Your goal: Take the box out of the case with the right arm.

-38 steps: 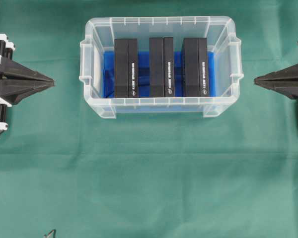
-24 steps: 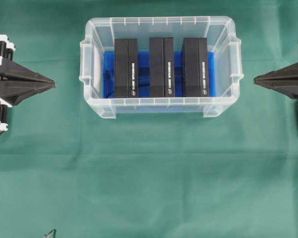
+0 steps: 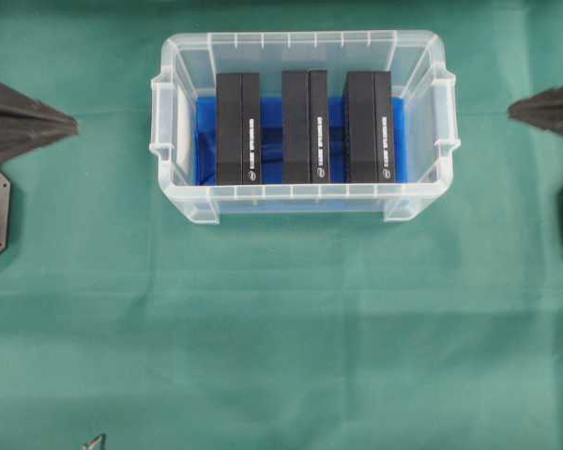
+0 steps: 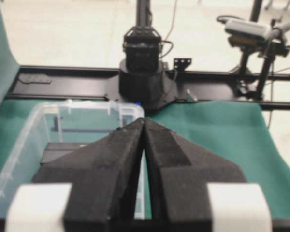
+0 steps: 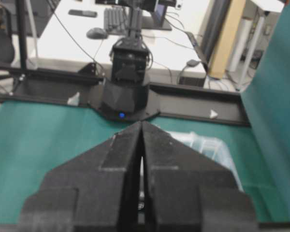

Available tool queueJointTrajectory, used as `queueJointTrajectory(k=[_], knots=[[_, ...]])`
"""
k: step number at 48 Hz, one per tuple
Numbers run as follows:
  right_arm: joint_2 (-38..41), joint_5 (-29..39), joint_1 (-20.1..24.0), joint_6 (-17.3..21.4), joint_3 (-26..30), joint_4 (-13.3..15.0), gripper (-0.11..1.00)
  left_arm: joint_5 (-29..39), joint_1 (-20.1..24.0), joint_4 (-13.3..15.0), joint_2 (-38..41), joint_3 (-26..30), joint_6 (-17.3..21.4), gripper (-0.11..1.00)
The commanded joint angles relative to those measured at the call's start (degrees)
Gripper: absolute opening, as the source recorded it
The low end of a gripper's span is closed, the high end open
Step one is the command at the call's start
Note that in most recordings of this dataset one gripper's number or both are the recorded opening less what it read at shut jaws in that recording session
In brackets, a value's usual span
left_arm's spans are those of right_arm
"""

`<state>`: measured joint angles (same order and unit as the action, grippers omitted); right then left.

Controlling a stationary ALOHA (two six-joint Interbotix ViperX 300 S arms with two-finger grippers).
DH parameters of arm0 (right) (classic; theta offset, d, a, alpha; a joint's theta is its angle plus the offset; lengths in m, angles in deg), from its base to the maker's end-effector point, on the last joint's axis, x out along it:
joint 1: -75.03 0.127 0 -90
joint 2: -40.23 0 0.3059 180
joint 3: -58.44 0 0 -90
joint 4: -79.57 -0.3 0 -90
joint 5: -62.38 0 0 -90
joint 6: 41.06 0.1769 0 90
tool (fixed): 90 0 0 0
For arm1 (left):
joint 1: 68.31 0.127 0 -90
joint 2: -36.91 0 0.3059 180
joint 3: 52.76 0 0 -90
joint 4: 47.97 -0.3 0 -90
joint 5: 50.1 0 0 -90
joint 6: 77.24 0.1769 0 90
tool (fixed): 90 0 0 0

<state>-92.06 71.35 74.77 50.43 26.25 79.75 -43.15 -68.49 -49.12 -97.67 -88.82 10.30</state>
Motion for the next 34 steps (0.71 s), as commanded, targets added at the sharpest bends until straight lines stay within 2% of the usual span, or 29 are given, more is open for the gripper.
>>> queueJointTrajectory(k=[1,8,21,27,34], knots=[[1.49,3.25,-0.09,0.09,5.19,-0.26,0.00,4.04,0.18,-0.18,0.53,5.27,0.09,0.00],[3.52,7.38,-0.09,1.32,8.96,-0.26,0.00,8.09,0.09,-0.18,0.62,8.35,0.09,0.00],[4.13,11.95,-0.09,6.06,9.40,-0.26,0.00,13.18,0.18,-0.18,0.70,8.88,0.00,0.00],[4.13,17.93,-0.09,7.29,10.37,-0.18,0.00,19.34,0.18,-0.18,1.05,10.20,-0.18,0.00],[5.10,29.00,-0.09,8.09,13.01,-0.09,0.00,28.56,0.09,-0.18,1.76,12.74,-2.20,0.00]])
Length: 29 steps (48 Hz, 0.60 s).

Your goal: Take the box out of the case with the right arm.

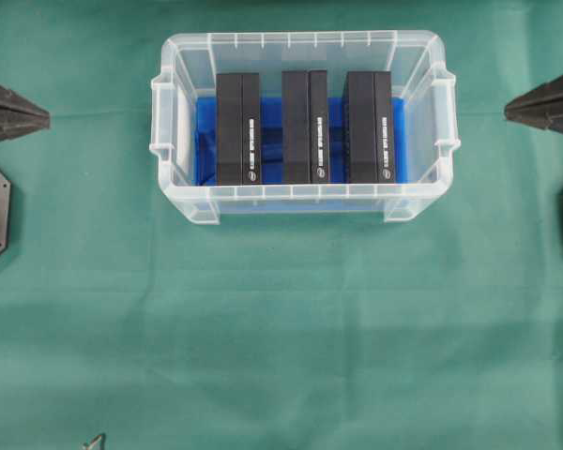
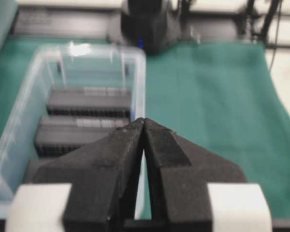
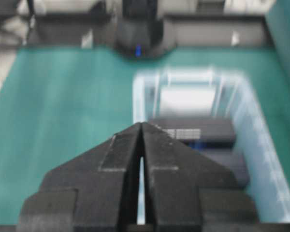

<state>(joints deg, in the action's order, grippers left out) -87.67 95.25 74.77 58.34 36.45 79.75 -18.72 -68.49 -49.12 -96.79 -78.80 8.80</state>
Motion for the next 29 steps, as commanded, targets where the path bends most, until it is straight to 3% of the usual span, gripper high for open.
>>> queueJointTrajectory(k=[1,10,23,29], knots=[[0.88,6.68,-0.09,0.18,3.25,0.00,0.00,5.63,0.09,-0.18,1.05,3.08,-1.14,0.00],[2.99,23.03,-0.09,0.97,6.15,-0.09,0.00,21.45,-1.14,-0.18,2.90,6.77,-3.96,0.00],[8.35,48.34,-0.09,5.01,8.88,-0.09,0.00,44.38,-3.78,0.00,7.82,11.16,-7.56,0.00],[9.40,53.44,-0.09,5.27,9.05,0.00,0.00,50.01,-4.75,0.00,9.58,12.13,-7.65,0.00]])
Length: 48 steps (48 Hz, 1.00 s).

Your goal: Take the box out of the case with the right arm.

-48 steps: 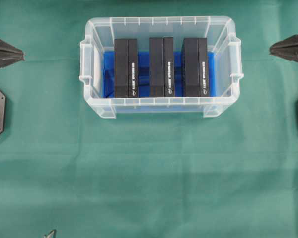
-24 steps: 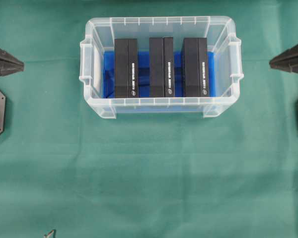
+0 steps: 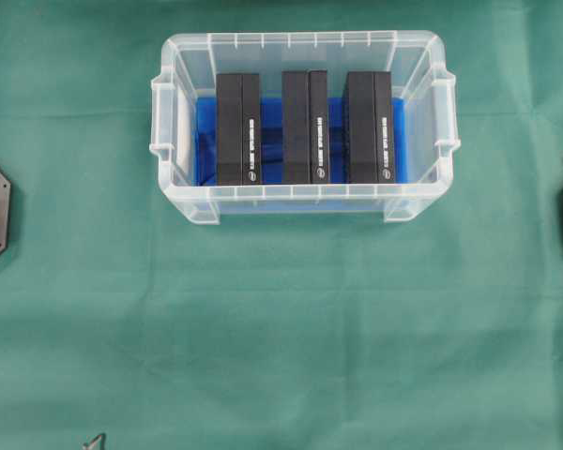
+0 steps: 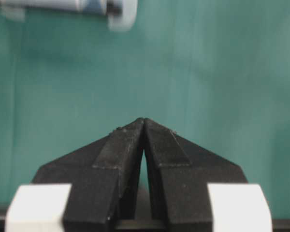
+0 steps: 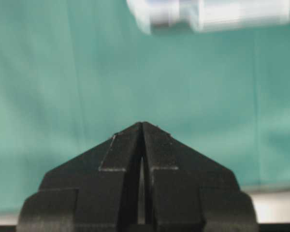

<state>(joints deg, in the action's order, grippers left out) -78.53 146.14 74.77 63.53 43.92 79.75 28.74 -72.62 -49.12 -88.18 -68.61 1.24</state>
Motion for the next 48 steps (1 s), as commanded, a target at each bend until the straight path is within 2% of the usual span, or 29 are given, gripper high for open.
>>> queueJointTrajectory(k=[1,18,23,27,34,39,40,41,48], knots=[[0.44,2.72,-0.09,0.09,1.67,0.00,0.00,2.81,-0.62,0.00,1.14,1.93,-0.09,0.00],[0.88,2.37,-0.09,0.44,1.67,0.00,0.00,2.64,-0.62,0.00,1.23,2.02,-0.18,0.00],[0.97,2.46,-0.09,3.43,1.76,0.00,0.00,2.64,-0.62,0.00,1.23,2.02,-0.18,0.00],[1.23,2.46,-0.09,10.02,1.76,0.00,0.00,2.64,-0.62,0.00,1.23,2.02,-0.18,0.00],[1.93,2.81,-0.09,28.13,1.85,0.18,0.00,2.64,-0.62,0.00,1.32,2.02,-0.18,0.00],[2.37,3.60,-0.18,42.36,1.85,0.44,0.00,2.64,-0.62,0.00,1.32,2.02,-0.18,0.00],[2.46,4.04,-0.09,46.85,1.85,0.44,0.00,2.64,-0.62,0.00,1.32,2.02,-0.18,0.00],[2.55,4.39,-0.18,49.66,1.85,0.44,0.00,2.64,-0.62,0.00,1.32,2.02,-0.18,0.00],[2.46,6.94,-0.09,65.92,1.93,0.35,0.00,2.64,-0.62,0.00,1.32,2.02,-0.26,0.00]])
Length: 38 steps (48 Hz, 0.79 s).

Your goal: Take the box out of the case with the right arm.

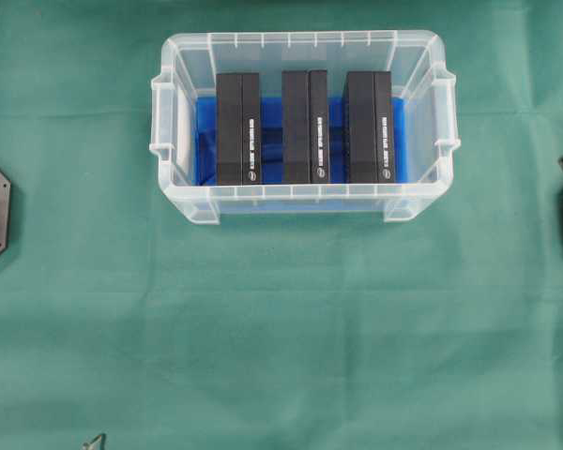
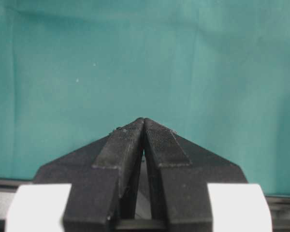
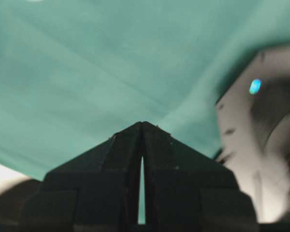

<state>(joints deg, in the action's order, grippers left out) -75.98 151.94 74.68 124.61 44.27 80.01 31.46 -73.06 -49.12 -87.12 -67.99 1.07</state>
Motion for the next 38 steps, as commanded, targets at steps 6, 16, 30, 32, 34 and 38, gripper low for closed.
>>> queueJointTrajectory(k=[6,16,30,32,34,38], knots=[[-0.09,2.02,0.00,9.76,1.49,0.09,0.00,-0.09,-0.18,0.00,0.26,1.41,-0.09,0.00],[0.26,1.93,-0.09,9.76,1.67,0.18,0.00,0.00,-0.18,0.00,0.26,1.41,-0.18,0.00],[1.32,1.85,-7.65,2.64,1.85,2.99,0.00,0.00,-0.18,0.00,0.35,1.41,-0.18,0.00],[1.58,1.76,-9.67,0.00,2.02,2.99,0.00,-0.09,-0.18,0.00,0.35,1.41,-0.18,0.00],[2.11,1.76,-12.30,-3.43,2.20,2.99,0.00,0.00,-0.18,0.00,0.26,1.41,-0.18,0.00],[2.99,1.14,-16.08,-7.91,2.46,2.99,0.00,0.00,-0.18,0.00,0.35,1.41,-0.18,0.00]])
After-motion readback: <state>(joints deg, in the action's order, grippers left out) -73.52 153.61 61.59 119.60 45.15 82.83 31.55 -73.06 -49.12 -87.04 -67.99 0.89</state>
